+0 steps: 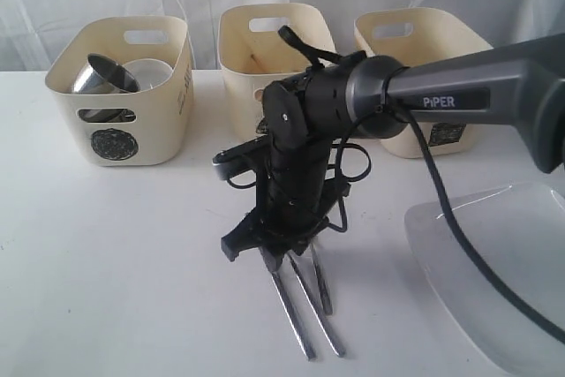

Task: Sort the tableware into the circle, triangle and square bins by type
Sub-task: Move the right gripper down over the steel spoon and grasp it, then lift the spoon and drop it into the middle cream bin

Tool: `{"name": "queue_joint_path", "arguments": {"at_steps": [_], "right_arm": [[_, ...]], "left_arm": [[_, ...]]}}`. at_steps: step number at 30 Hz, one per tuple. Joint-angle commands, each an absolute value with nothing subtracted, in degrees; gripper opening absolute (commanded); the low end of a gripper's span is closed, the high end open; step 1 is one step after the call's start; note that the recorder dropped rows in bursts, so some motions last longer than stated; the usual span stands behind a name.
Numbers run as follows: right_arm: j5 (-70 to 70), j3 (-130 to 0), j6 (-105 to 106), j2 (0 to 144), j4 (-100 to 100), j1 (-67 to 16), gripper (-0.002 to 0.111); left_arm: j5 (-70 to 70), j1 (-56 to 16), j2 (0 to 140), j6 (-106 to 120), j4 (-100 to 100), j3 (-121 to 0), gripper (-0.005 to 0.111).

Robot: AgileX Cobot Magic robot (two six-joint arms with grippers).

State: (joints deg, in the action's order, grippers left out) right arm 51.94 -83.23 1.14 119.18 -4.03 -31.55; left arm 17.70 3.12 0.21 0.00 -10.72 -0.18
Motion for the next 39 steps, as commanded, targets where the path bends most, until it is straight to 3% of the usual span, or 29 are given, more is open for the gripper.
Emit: {"name": "queue_joint_path", "arguments": {"at_steps": [1, 8, 11, 12, 14, 22, 29, 35, 39], "right_arm": [[53.4, -82.1, 3.1, 118.5, -5.0, -29.7, 0.037], [50.7, -79.9, 4.4, 120.4, -5.8, -29.7, 0.033], [48.1, -78.2, 4.4, 120.6, -6.3, -29.7, 0.018], [47.6, -77.9, 4.4, 120.7, -6.3, -29.7, 0.007], [47.5, -77.9, 4.4, 120.8, -6.4, -29.7, 0.0], [55.3, -89.7, 10.3, 110.2, -10.4, -29.7, 0.0], [29.3, -94.7, 15.6, 100.7, -10.2, -25.8, 0.0], [18.6, -94.6, 24.4, 103.4, -9.8, -23.4, 0.0], [-0.6, -94.6, 24.2, 107.0, -11.0, -23.4, 0.0]], "left_arm": [[17.6, 2.7, 0.0, 0.0, -11.0, 0.0, 0.0], [17.6, 2.7, 0.0, 0.0, -11.0, 0.0, 0.0], [17.6, 2.7, 0.0, 0.0, -11.0, 0.0, 0.0], [17.6, 2.7, 0.0, 0.0, -11.0, 0.0, 0.0], [17.6, 2.7, 0.0, 0.0, -11.0, 0.0, 0.0], [17.6, 2.7, 0.0, 0.0, -11.0, 0.0, 0.0], [17.6, 2.7, 0.0, 0.0, -11.0, 0.0, 0.0], [17.6, 2.7, 0.0, 0.0, -11.0, 0.0, 0.0], [17.6, 2.7, 0.0, 0.0, -11.0, 0.0, 0.0]]}}
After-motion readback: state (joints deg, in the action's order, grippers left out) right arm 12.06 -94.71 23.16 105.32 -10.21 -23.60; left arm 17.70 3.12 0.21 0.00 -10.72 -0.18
